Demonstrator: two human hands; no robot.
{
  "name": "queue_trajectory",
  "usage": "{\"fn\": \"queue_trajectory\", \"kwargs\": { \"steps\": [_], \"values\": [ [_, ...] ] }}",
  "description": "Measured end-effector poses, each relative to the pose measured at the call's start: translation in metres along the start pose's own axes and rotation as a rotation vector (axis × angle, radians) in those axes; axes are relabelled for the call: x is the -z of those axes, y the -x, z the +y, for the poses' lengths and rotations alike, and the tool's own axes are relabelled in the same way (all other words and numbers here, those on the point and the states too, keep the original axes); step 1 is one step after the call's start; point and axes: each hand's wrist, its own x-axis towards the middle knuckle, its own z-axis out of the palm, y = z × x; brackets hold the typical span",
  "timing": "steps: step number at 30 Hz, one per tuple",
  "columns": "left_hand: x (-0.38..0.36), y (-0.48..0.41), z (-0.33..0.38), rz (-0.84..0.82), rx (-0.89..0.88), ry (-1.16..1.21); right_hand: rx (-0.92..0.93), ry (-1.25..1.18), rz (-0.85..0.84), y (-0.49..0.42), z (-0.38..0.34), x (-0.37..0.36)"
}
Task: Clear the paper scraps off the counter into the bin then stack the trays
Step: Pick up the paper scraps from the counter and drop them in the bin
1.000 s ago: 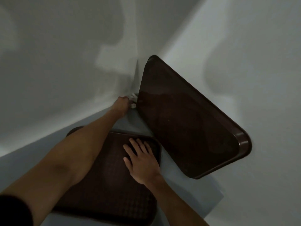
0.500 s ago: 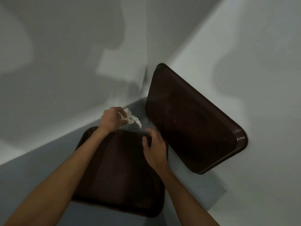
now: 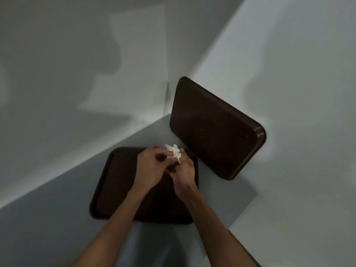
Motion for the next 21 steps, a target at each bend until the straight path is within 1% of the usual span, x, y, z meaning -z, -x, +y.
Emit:
{"fn": "queue_trajectory", "kwargs": {
  "steps": [3, 5, 6, 9, 10, 12, 14, 16, 17, 21],
  "values": [
    [-0.011, 0.033, 0.014, 0.008, -0.157, -0.037, 0.015, -0.058, 0.072, 0.034, -0.007, 0.013],
    [-0.019, 0.057, 0.024, -0.018, -0.233, -0.165, 0.075, -0.036, 0.080, 0.062, -0.009, 0.028],
    [-0.024, 0.069, 0.032, -0.059, -0.257, -0.210, 0.115, -0.008, 0.083, 0.076, -0.009, 0.039],
    [-0.042, 0.107, 0.051, -0.238, -0.329, -0.152, 0.223, 0.059, 0.116, 0.111, -0.006, 0.080],
    [-0.048, 0.120, 0.057, -0.270, -0.357, -0.116, 0.244, 0.071, 0.129, 0.122, -0.007, 0.096],
    [-0.064, 0.146, 0.066, -0.280, -0.412, -0.031, 0.274, 0.099, 0.161, 0.147, -0.010, 0.128],
    [-0.083, 0.172, 0.076, -0.243, -0.470, -0.002, 0.300, 0.154, 0.211, 0.175, -0.013, 0.160],
    [-0.106, 0.195, 0.088, -0.213, -0.481, -0.051, 0.321, 0.213, 0.263, 0.205, -0.016, 0.192],
    [-0.118, 0.207, 0.094, -0.225, -0.463, -0.071, 0.323, 0.228, 0.287, 0.220, -0.018, 0.210],
    [-0.171, 0.262, 0.121, -0.435, -0.336, -0.025, 0.354, 0.279, 0.342, 0.279, -0.029, 0.283]
  ]
}}
